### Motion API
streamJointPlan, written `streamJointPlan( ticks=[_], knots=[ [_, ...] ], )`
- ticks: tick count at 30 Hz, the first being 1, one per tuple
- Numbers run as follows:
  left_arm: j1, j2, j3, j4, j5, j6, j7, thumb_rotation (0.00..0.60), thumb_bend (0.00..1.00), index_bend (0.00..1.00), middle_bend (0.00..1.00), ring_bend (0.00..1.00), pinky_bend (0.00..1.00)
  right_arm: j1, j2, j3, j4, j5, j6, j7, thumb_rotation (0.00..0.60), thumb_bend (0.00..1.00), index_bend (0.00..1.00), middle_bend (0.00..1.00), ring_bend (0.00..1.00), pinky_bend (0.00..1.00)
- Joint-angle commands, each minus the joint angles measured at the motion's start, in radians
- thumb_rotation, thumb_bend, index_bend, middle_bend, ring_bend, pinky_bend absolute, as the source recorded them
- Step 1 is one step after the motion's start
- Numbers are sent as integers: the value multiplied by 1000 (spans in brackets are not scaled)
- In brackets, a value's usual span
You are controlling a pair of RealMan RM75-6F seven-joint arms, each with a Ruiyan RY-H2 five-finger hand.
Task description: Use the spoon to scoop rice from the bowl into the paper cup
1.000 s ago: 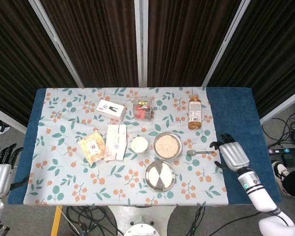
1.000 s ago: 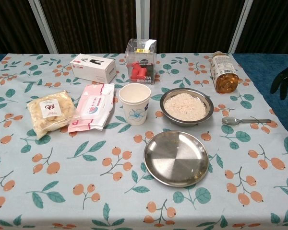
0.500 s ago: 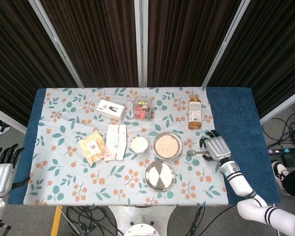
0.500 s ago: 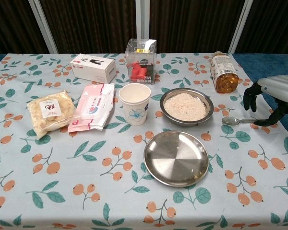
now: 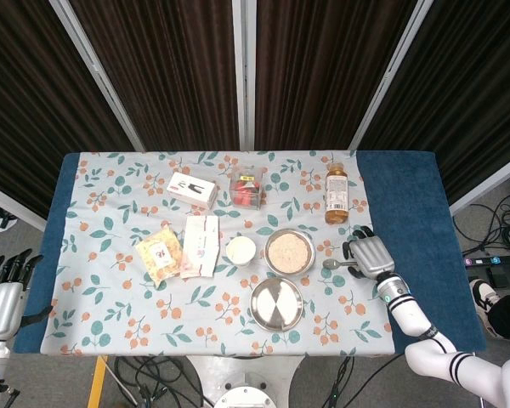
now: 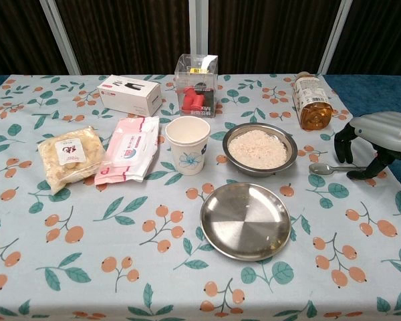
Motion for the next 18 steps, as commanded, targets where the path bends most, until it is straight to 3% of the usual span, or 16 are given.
streamJointPlan(
  ticks=[1,18],
  knots=[
    [-1,1,0,0,-2,-3,-3,600,65,206,185,134,53,-1,5,-2,-3,3,1,1,600,236,529,516,191,109],
    [2,1,2,0,-1,-1,-8,600,65,206,185,134,54,1,42,-24,-49,12,-3,-39,600,311,433,466,185,92]
  ],
)
